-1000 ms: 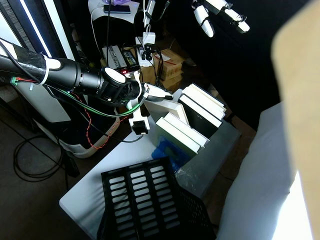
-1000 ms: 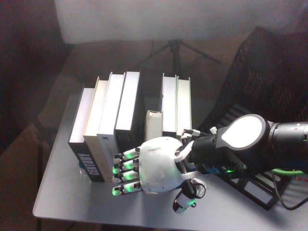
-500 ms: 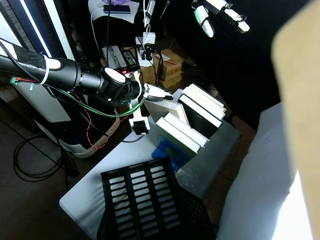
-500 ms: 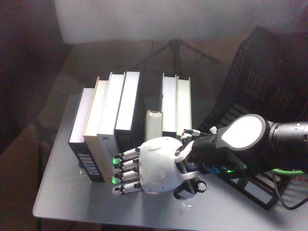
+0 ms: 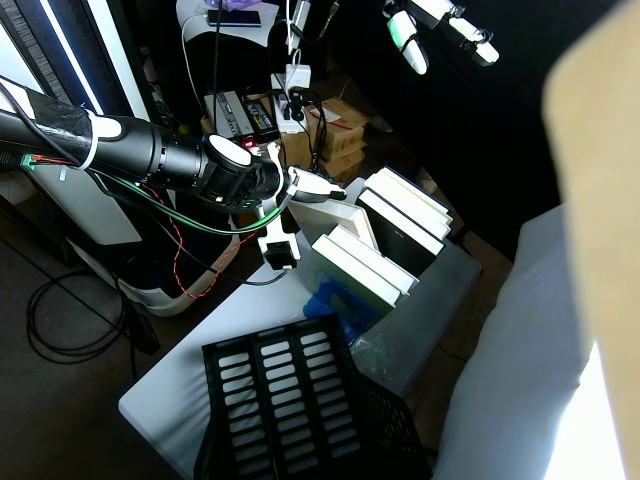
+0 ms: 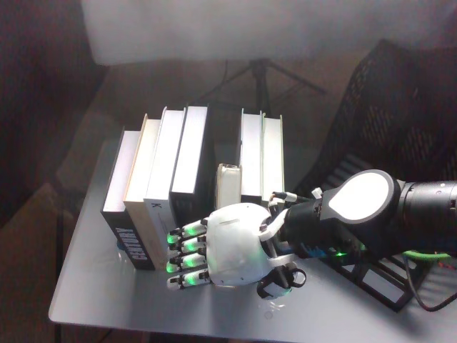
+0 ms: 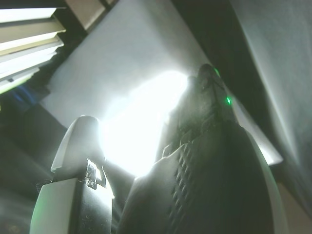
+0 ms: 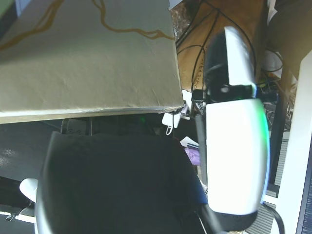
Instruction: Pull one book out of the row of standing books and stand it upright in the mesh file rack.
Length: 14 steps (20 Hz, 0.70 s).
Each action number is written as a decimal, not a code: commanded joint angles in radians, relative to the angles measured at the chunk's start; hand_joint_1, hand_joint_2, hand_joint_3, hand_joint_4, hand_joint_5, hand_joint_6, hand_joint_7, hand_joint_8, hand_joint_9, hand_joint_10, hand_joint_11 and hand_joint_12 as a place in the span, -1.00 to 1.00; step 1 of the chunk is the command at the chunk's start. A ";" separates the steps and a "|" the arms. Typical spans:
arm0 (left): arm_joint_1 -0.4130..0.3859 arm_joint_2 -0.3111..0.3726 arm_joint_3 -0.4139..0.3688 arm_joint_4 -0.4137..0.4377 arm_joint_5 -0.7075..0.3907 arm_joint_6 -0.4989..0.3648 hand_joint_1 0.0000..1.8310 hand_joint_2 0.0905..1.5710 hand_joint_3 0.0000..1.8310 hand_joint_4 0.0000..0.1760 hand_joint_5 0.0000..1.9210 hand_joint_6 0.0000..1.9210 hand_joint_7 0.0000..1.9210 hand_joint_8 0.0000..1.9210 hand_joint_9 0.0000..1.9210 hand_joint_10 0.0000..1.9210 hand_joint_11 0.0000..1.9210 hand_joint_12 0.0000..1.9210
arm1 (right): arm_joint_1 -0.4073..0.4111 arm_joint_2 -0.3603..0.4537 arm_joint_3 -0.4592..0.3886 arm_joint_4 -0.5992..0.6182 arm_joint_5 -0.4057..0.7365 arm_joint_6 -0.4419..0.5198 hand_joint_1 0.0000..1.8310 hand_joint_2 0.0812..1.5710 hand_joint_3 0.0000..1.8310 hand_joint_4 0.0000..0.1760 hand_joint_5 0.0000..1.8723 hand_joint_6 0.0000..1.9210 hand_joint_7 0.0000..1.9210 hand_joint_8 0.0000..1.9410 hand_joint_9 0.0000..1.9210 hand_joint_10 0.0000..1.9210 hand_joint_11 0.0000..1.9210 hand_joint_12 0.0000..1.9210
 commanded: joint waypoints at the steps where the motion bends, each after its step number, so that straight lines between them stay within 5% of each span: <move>1: -0.004 0.005 0.003 -0.021 -0.128 -0.004 -0.33 0.78 -1.00 -0.29 -1.00 -1.00 -1.00 -1.00 -1.00 -1.00 -1.00 -1.00 | -0.006 0.019 0.001 0.005 -0.026 0.007 0.06 0.25 -0.99 -0.88 -1.00 -1.00 -1.00 -1.00 -1.00 -1.00 -1.00 -1.00; 10: -0.004 0.004 0.002 -0.022 -0.129 -0.004 -0.33 0.78 -1.00 -0.24 -1.00 -1.00 -1.00 -1.00 -1.00 -1.00 -1.00 -1.00 | -0.028 -0.013 0.025 0.004 -0.027 0.021 0.07 0.39 -0.94 -1.00 -1.00 -1.00 -1.00 -1.00 -1.00 -1.00 -1.00 -1.00; 14: -0.004 0.005 0.003 -0.022 -0.128 -0.004 -0.31 0.78 -1.00 -0.28 -1.00 -1.00 -1.00 -1.00 -1.00 -1.00 -1.00 -1.00 | -0.033 -0.016 0.028 -0.003 -0.028 0.026 0.14 0.30 -0.98 -1.00 -0.98 -0.99 -1.00 -1.00 -1.00 -1.00 -0.99 -0.99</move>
